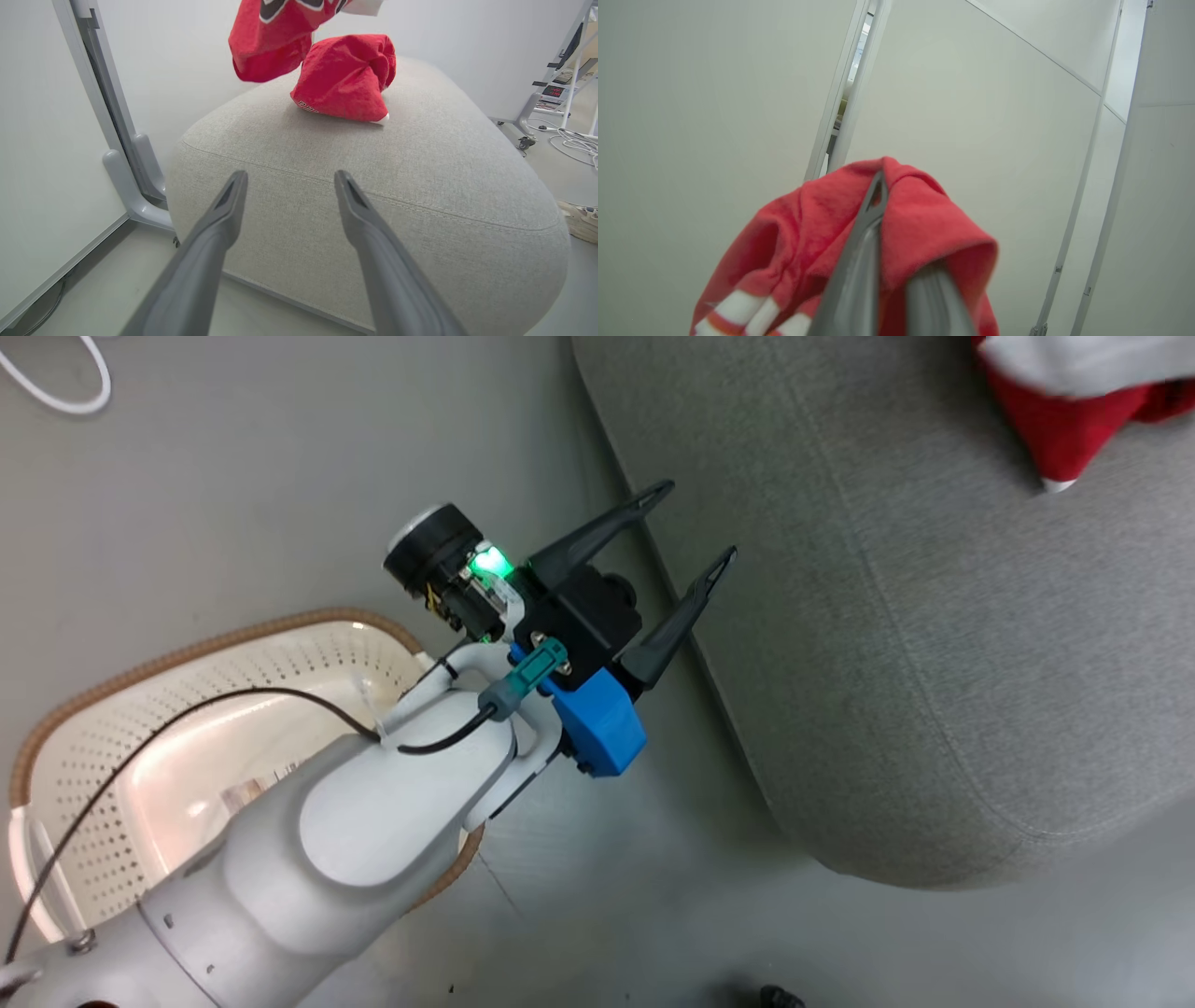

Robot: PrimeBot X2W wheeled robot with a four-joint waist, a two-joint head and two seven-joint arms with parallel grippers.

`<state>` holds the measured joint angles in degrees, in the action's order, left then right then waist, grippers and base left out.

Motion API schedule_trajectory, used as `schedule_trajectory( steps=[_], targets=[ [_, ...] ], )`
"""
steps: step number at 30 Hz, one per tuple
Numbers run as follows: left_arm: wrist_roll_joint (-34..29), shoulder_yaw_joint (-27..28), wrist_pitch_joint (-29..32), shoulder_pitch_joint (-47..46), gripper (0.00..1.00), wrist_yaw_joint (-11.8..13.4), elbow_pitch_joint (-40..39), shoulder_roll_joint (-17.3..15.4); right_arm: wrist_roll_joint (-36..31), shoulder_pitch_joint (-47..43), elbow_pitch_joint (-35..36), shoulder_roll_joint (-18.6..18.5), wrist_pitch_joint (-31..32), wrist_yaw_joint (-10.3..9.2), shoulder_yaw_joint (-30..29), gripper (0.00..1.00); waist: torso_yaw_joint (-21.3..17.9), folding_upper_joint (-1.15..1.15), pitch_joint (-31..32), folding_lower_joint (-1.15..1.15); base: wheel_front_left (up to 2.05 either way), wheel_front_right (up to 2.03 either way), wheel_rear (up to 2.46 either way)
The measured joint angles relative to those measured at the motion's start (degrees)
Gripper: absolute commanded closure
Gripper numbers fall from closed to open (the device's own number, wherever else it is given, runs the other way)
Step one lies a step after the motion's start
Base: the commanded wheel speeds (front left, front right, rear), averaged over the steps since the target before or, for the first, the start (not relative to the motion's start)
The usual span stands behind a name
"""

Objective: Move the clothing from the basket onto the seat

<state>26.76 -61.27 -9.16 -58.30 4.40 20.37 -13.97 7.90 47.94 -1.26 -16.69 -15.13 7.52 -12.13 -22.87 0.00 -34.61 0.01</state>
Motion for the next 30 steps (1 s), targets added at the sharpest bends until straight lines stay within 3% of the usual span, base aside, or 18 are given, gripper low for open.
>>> schedule_trajectory(
  steps=[7,10,18,24,30],
  targets=[
    [-2.0,-0.2,2.1,-3.8,0.00,0.3,-3.4,-1.5,0.7,7.1,-4.0,-9.7,0.0,0.00,-10.9,1.00,1.3,0.00,-7.4,0.00,0.00,0.00,0.00],
    [-2.5,-0.3,2.7,-5.0,0.00,0.4,-4.5,-1.8,0.7,7.6,-7.4,-11.0,0.0,0.00,-13.1,1.00,1.6,0.00,-10.1,0.00,0.00,0.00,0.00],
    [-3.2,-0.6,3.3,-6.2,0.00,0.5,-5.7,-2.9,-1.2,5.9,-17.5,-9.4,0.0,0.00,-14.3,1.00,2.8,0.00,-15.3,0.01,0.00,0.00,0.00],
    [-3.0,-0.6,2.9,-6.2,0.00,0.7,-5.7,-3.0,-3.1,3.8,-24.2,-5.5,0.0,0.00,-13.5,1.00,3.6,0.00,-15.8,0.00,0.00,0.00,0.00],
    [-2.7,-0.6,2.7,-6.3,0.00,1.0,-5.7,-3.2,-3.2,2.5,-28.5,-4.4,0.0,0.00,-13.5,1.00,3.6,0.00,-15.6,0.00,0.00,0.00,0.00]
  ],
)
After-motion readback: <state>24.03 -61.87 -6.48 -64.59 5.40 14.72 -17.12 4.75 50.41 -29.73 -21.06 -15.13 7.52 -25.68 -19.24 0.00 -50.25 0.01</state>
